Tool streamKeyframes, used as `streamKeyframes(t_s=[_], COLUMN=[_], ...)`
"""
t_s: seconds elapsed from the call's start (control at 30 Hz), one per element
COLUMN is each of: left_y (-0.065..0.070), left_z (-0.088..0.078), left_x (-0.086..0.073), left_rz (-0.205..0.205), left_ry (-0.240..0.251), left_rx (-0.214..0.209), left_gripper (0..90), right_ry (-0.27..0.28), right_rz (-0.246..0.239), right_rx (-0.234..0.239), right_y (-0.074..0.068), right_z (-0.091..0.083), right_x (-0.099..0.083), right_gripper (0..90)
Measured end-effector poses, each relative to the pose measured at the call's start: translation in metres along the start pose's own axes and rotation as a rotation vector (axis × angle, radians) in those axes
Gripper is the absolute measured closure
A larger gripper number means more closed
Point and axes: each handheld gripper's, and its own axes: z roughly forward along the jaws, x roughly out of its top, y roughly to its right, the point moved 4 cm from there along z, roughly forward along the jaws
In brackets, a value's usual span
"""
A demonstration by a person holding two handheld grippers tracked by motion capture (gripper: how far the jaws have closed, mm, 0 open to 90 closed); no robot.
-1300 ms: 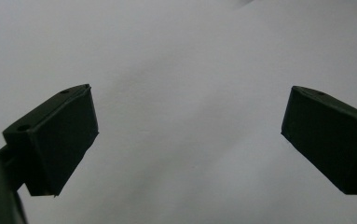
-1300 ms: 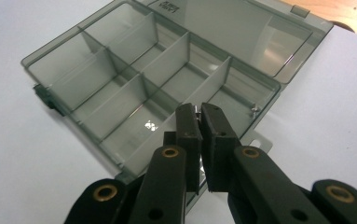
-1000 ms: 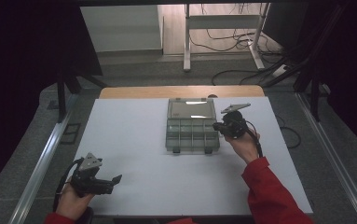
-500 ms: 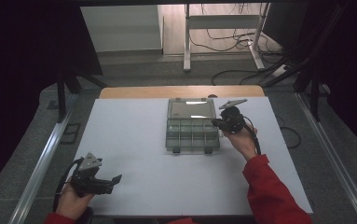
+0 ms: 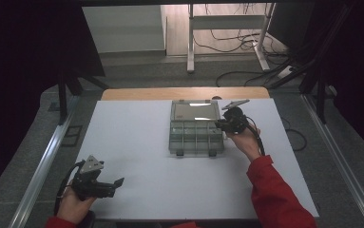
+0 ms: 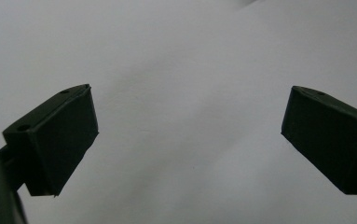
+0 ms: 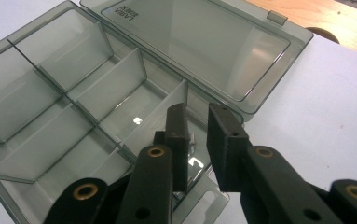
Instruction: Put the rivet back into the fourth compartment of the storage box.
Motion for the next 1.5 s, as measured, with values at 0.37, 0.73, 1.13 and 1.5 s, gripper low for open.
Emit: streamKeyframes(t_s=[0.37,0.73,1.13,1.5], left_y=[0.0,0.0,0.0,0.0], left_z=[-0.001,-0.001,-0.001,-0.001], left_x=[0.0,0.0,0.0,0.0], left_rz=[0.001,0.003,0.0,-0.004], left_ry=[0.002,0.001,0.003,0.001], left_rx=[0.001,0.0,-0.001,0.003], left_gripper=[3.9,4.0,3.9,3.9], right_ry=[0.004,0.023,0.061,0.073], right_rz=[-0.032,-0.062,-0.059,-0.005], right_rx=[0.003,0.001,0.078,0.098], right_y=[-0.012,-0.024,-0.041,-0.052], right_z=[-0.008,-0.02,-0.036,-0.058], right_x=[0.0,-0.006,-0.012,-0.028], right_gripper=[59.3,46.5,31.7,9.3])
